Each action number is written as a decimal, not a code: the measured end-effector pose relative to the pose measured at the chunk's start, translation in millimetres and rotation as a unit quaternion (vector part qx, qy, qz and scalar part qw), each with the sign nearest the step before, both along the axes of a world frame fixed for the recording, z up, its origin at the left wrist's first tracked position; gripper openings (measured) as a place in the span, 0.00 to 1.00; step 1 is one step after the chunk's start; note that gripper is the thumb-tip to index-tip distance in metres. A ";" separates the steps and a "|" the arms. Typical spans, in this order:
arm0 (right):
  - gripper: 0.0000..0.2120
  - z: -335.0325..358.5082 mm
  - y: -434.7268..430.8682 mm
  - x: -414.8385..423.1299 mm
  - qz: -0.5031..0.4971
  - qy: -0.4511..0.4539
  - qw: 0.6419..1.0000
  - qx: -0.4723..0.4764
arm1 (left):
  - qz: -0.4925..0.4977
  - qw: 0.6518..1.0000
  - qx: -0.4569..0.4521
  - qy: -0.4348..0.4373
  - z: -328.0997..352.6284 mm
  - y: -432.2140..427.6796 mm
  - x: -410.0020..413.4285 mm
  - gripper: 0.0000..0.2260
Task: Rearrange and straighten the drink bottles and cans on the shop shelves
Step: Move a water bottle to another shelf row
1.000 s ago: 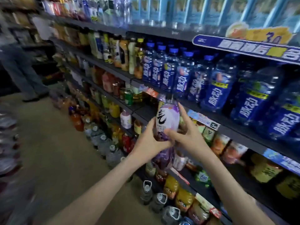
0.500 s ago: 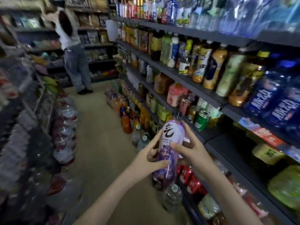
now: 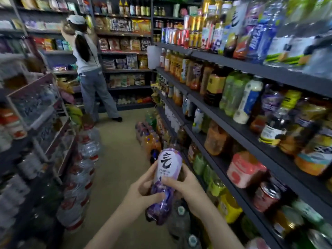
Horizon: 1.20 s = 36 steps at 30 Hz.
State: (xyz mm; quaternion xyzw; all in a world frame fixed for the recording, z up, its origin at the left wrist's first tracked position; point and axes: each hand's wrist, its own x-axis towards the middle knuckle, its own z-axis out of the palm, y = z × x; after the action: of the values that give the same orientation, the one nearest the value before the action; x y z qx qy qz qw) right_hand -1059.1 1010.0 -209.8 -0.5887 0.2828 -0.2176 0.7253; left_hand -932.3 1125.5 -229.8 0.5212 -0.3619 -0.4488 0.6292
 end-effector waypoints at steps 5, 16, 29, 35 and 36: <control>0.21 -8.8 -72.3 114.3 0.000 0.018 0.999 0.048 | 0.040 0.998 0.028 -0.047 -2.7 -54.6 118.8 0.22; 0.16 10.5 -270.6 350.8 -0.190 -0.014 0.982 -0.003 | 0.043 0.979 0.069 -0.189 2.6 -256.5 412.1 0.17; 0.22 8.7 -503.9 500.8 -0.358 -0.020 0.928 -0.099 | -0.182 0.960 0.016 -0.211 12.2 -567.2 567.8 0.16; 0.20 13.1 -570.7 560.6 -0.397 0.007 0.913 -0.095 | -0.276 0.938 0.011 -0.211 22.1 -670.3 630.2 0.16; 0.20 13.7 -579.5 569.6 -0.406 0.013 0.909 -0.095 | -0.298 0.930 0.009 -0.216 23.9 -685.0 636.4 0.17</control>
State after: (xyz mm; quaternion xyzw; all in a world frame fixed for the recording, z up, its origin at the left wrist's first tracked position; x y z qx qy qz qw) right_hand -489.6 430.6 -196.1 -0.4921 0.4850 -0.5113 0.5111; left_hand -295.9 440.5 -205.9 0.4794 -0.6236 -0.4955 0.3685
